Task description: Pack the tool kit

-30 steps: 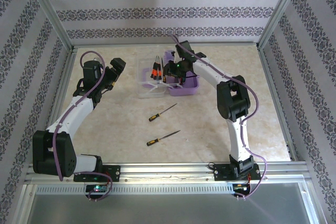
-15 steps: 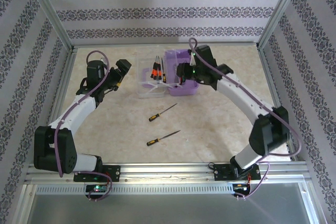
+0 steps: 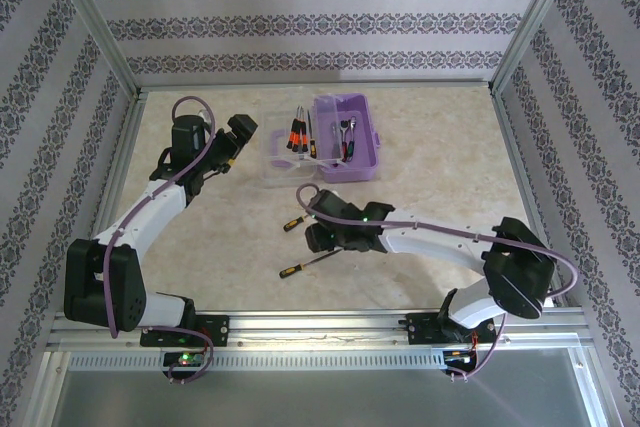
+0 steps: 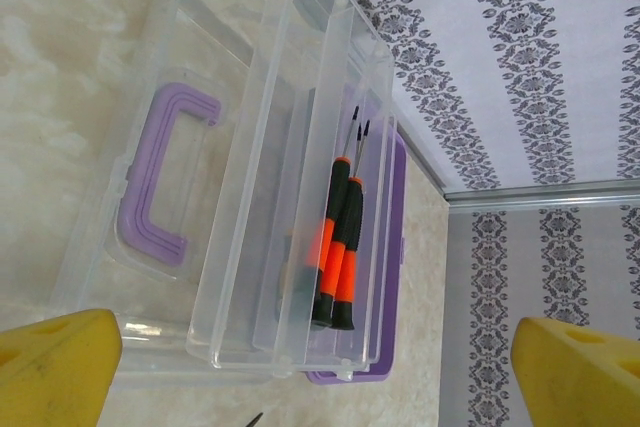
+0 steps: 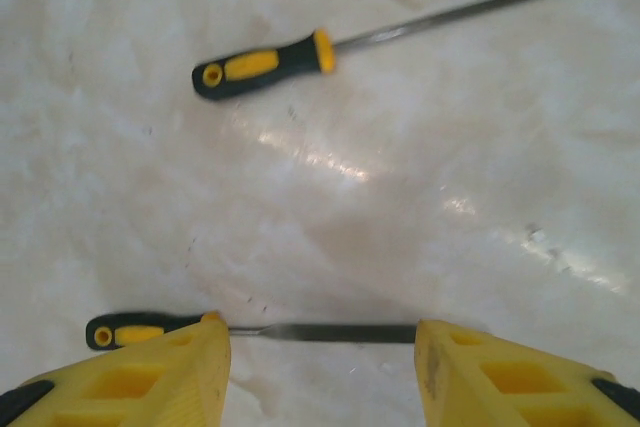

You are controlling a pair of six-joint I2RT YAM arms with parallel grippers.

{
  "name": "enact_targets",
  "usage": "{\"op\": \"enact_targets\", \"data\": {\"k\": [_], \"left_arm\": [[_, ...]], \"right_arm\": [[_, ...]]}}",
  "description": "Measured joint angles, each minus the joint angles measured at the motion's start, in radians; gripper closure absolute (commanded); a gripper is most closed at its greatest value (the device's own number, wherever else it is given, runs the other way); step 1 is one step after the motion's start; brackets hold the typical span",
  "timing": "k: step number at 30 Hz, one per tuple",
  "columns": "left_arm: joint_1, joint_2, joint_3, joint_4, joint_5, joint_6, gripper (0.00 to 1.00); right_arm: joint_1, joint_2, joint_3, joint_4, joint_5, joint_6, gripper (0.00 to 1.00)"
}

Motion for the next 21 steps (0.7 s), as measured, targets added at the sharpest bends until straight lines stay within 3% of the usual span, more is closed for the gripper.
{"op": "enact_targets", "data": {"k": [9,21], "left_arm": [[0.000,0.000,0.004,-0.002,-0.017,0.018,0.00],[0.000,0.000,0.004,-0.007,-0.018,0.026,0.00]], "right_arm": [[0.039,0.117,-0.078,0.117,-0.119,0.184,0.46],[-0.001,0.195,-0.051,0.204,-0.168,0.205,0.46]]}}
